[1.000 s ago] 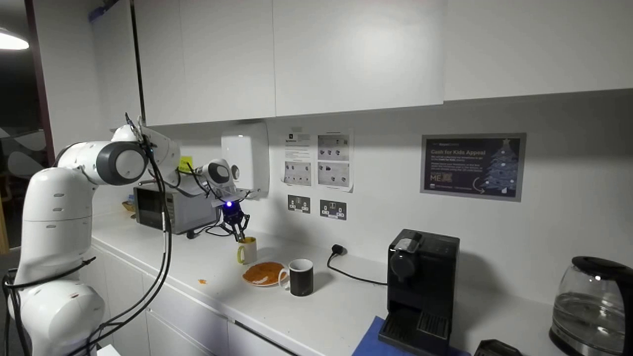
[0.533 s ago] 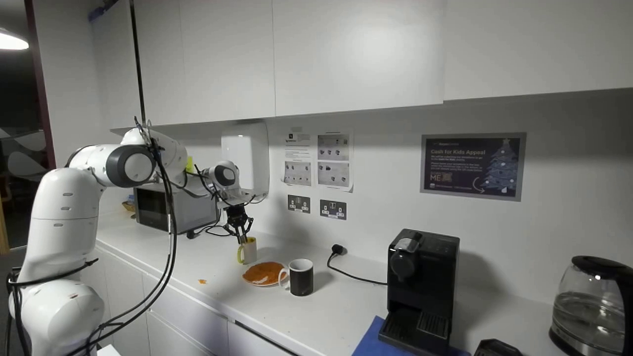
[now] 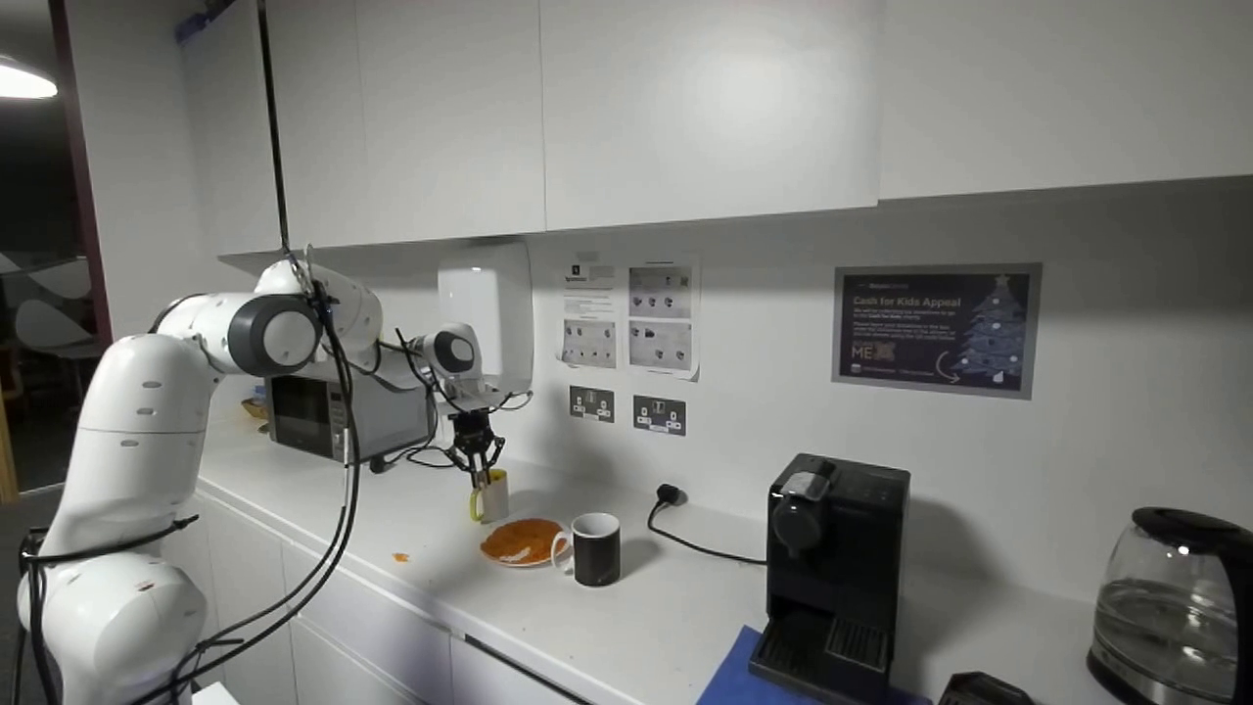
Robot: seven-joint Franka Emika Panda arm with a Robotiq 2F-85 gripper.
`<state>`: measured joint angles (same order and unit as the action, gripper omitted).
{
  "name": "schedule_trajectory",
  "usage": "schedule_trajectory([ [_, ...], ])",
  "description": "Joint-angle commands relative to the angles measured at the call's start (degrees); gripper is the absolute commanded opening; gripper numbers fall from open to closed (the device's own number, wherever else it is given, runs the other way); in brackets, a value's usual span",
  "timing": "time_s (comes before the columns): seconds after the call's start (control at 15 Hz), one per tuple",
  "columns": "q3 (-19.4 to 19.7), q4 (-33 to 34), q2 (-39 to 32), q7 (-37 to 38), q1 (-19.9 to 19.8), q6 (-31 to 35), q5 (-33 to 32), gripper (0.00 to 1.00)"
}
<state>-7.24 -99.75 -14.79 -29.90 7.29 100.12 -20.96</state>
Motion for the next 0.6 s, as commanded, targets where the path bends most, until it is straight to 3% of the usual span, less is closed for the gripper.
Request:
schedule_trajectory([
  [0.0,-0.22,3.6,-1.84,-2.29,-0.81,-2.99,1.52,0.03],
  [0.53,-0.33,7.31,-4.21,-3.97,-1.91,-5.26,5.87,0.03],
])
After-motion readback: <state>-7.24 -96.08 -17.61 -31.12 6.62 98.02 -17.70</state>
